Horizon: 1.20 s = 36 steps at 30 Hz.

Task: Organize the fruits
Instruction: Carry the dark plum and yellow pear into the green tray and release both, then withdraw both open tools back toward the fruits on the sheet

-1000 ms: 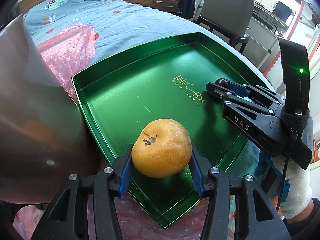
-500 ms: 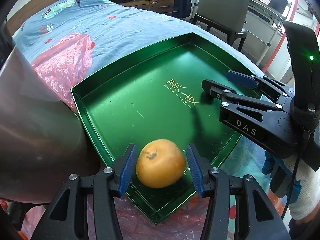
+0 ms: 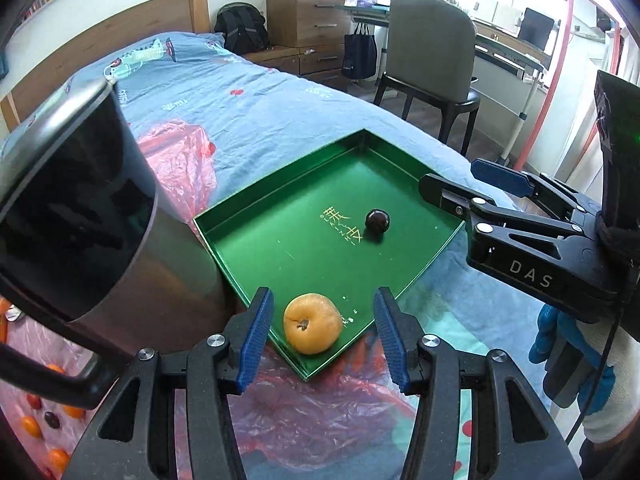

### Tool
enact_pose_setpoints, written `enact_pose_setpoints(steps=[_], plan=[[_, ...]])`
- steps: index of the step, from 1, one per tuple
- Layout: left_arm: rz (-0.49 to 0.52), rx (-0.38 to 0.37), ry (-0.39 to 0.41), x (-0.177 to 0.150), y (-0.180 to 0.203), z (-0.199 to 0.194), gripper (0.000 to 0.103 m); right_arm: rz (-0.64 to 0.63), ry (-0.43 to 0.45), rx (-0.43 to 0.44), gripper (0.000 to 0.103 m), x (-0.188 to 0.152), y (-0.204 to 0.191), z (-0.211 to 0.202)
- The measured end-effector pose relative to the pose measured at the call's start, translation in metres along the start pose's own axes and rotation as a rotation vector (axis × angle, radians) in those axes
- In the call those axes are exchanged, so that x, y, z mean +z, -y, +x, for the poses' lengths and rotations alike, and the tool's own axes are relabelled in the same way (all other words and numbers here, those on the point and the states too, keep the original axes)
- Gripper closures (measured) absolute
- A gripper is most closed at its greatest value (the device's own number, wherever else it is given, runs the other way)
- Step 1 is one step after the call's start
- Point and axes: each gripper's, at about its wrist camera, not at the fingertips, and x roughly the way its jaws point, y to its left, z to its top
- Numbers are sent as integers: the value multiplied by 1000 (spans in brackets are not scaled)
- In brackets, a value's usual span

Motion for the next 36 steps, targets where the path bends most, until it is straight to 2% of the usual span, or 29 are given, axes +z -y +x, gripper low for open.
enact_pose_setpoints(steps=[8,16,27,36], plan=[[-33,67,120,-21,-18,-84,56,36,125,92,0,14,-23,-84],[-90,161,185,-59,-52,-148,53,-33,156,203,0,10,-75,-135],[-194,300,213,-117,-104,-191,53,-108,161,296,0,-16,-130,-175],[-257,386,211,-168,-136,-213,53,-106,93,309,0,-56,-152,-178]])
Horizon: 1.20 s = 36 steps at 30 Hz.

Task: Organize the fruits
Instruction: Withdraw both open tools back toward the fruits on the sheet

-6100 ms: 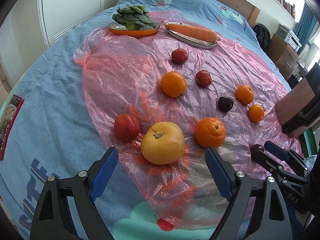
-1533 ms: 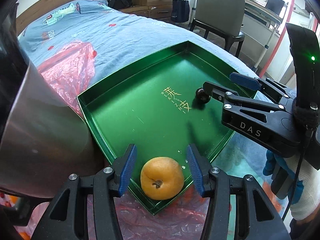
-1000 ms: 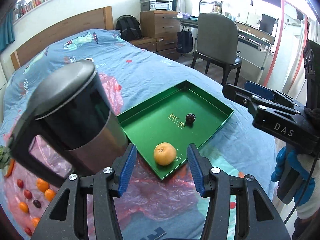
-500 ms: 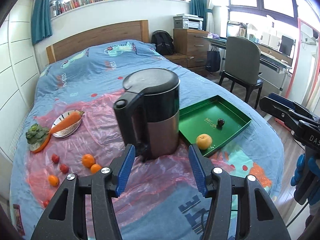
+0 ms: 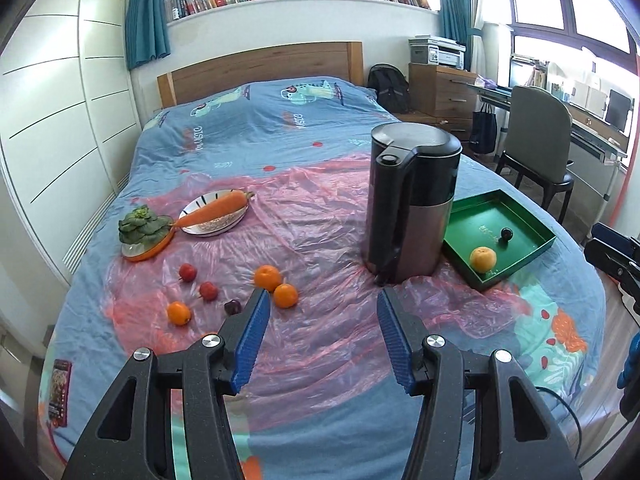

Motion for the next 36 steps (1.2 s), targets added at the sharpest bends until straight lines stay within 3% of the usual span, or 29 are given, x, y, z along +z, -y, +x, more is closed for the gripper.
enact_pose_setpoints(steps=[7,16,19,29,36], plan=[[-48,53,-34,-28,-34,-2,53,3,-73,13,0,-29,-17,8],[-148,96,-78,-61,-95,-5,53,-57,-125,78,0,-40,-62,25],[-193,129,-85,-72,-121,-7,43,-71,-136,103,0,-40,-76,32],[-322,238,-99,-106,-204,-13,37,-120,-184,177,0,-46,-118,67],[-376,265,-159,-128,-235,7,37,-159,-225,207,0,-47,-142,98]])
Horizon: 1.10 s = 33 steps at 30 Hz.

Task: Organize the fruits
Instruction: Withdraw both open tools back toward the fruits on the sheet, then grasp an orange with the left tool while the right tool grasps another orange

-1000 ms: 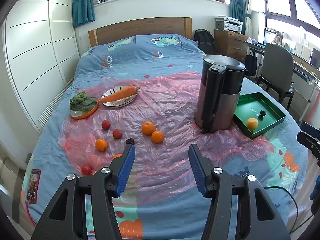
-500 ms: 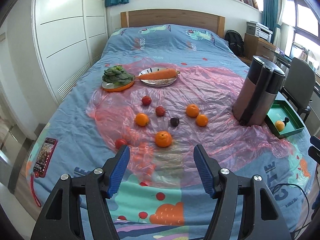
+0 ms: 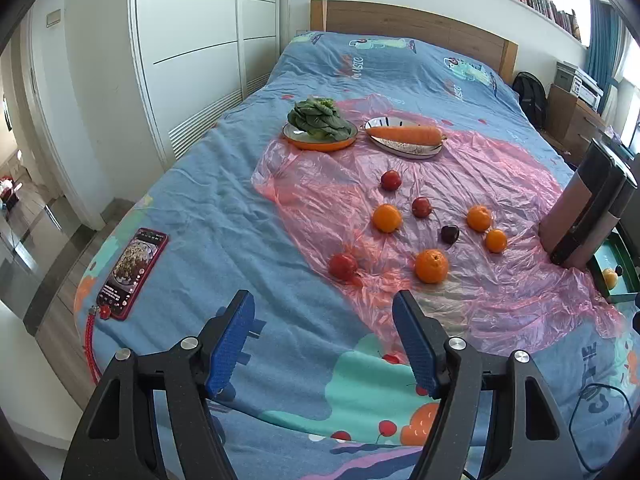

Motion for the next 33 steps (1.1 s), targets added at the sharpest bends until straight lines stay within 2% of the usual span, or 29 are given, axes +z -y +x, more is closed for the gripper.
enact_pose_setpoints(steps=[8,15,21,26,29,31,33], plan=[[22,12,-68,-1,5,47,37,-62,-65,30,0,15,-17,52],[-8,-52,-114,11,13,92,37,-78,-110,44,0,30,-19,111],[33,-109,-137,20,49,119,37,-95,-129,48,0,45,-16,165],[41,-156,-151,27,85,140,37,-90,-141,17,0,56,-1,207],[50,-160,-154,29,100,152,37,-89,-158,12,18,60,9,229],[57,-157,-161,28,107,160,37,-96,-171,13,44,62,13,242],[56,-156,-172,26,111,167,37,-100,-185,13,50,61,16,254]])
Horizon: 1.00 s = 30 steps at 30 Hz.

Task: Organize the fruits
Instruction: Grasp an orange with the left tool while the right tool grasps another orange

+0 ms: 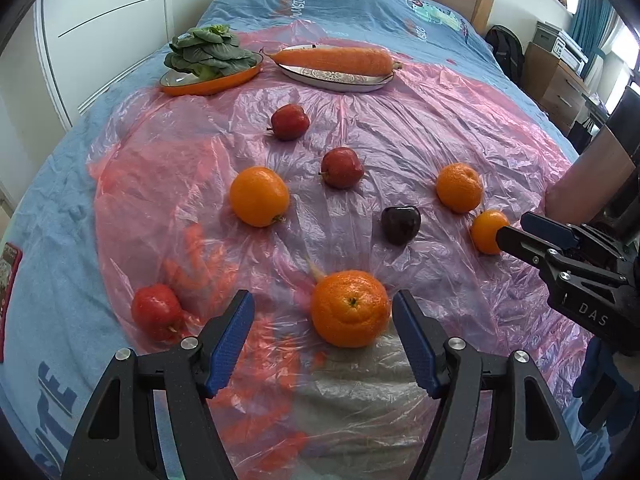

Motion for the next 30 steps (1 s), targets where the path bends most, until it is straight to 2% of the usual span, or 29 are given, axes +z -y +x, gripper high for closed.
enact_pose_setpoints(steps=[3,6,10,14,16,17,24,30], plan=[[0,-2,-18,-2,1,10,37,7,-12,8,51,-2,5,13],[6,1,-29,-3,3,16,38,13,-21,16,57,-3,7,22],[5,2,-36,-3,4,23,40,0,-24,24,73,-3,4,29],[18,11,-38,-5,7,27,45,-7,-28,28,74,-4,2,33],[31,11,-36,-5,9,28,59,-4,-27,32,75,-4,3,34],[39,8,-39,-6,10,28,62,-3,-28,33,75,-4,3,34],[46,19,-32,-4,12,22,63,14,-19,44,76,-2,4,28],[33,19,-6,1,13,2,63,13,12,53,76,1,-3,1]])
